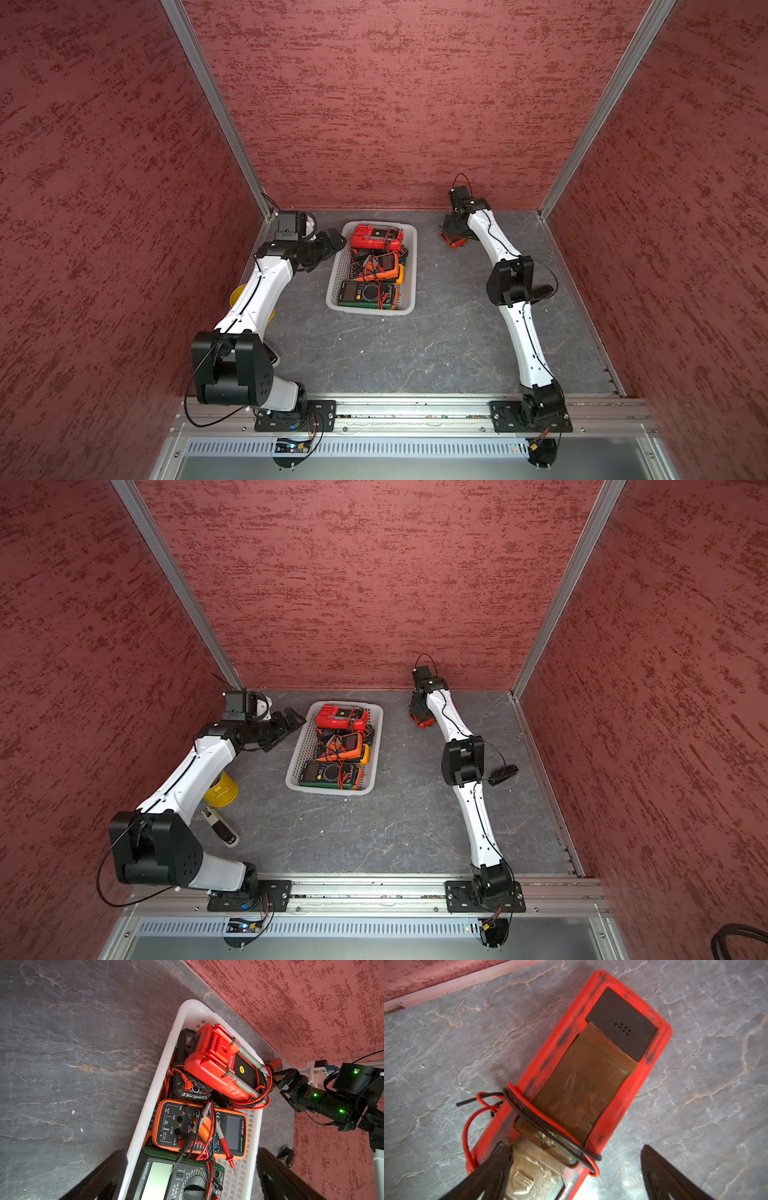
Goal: Put the multimeter into the basket
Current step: Pick up the multimeter from the center of the board.
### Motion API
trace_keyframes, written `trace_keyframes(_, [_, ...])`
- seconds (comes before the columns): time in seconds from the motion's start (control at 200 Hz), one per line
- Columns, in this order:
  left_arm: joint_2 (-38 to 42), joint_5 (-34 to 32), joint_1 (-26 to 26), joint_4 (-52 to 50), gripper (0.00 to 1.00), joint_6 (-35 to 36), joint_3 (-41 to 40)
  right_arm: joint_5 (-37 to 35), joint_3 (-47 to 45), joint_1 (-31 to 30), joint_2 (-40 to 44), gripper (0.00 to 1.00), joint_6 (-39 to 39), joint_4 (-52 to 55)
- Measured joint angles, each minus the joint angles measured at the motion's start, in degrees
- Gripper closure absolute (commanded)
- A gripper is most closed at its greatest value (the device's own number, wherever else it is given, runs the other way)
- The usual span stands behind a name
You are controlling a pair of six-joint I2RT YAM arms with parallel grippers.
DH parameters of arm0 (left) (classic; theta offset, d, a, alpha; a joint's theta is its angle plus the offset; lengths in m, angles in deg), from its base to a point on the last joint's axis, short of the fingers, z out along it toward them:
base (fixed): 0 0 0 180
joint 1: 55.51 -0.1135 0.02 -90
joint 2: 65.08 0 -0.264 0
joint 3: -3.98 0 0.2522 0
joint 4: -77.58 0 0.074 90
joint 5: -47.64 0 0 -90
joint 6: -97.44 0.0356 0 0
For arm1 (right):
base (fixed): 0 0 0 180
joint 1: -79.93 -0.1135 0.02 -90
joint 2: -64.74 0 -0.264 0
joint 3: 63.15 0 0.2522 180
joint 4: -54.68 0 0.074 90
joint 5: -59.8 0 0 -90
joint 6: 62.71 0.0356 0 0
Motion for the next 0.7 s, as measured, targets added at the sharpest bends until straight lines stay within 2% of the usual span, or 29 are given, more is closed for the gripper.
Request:
trace_keyframes(0.165, [0.0, 0.0, 0.0, 0.0, 0.0, 0.0, 0.0, 0.0, -2.3, 0.1, 1.2, 0.07, 0.1, 0.5])
trace_keyframes(0.291, [0.0, 0.0, 0.0, 0.0, 0.0, 0.0, 0.0, -0.1, -12.4, 0.2, 7.0, 0.17, 0.1, -1.0])
trace_keyframes(0.396, [0.0, 0.0, 0.0, 0.0, 0.0, 0.0, 0.0, 0.1, -20.5, 0.3, 11.3, 0.3, 0.1, -1.8])
trace_keyframes(0.571, [0.0, -0.1, 0.0, 0.0, 0.0, 0.0, 0.0, 1.1, -30.2, 0.9, 16.3, 0.34, 0.3, -4.5])
trace_keyframes(0.701, [0.0, -0.2, 0.1, 0.0, 0.0, 0.0, 0.0, 2.7, -32.5, 1.6, 18.4, 0.38, 0.0, -6.1])
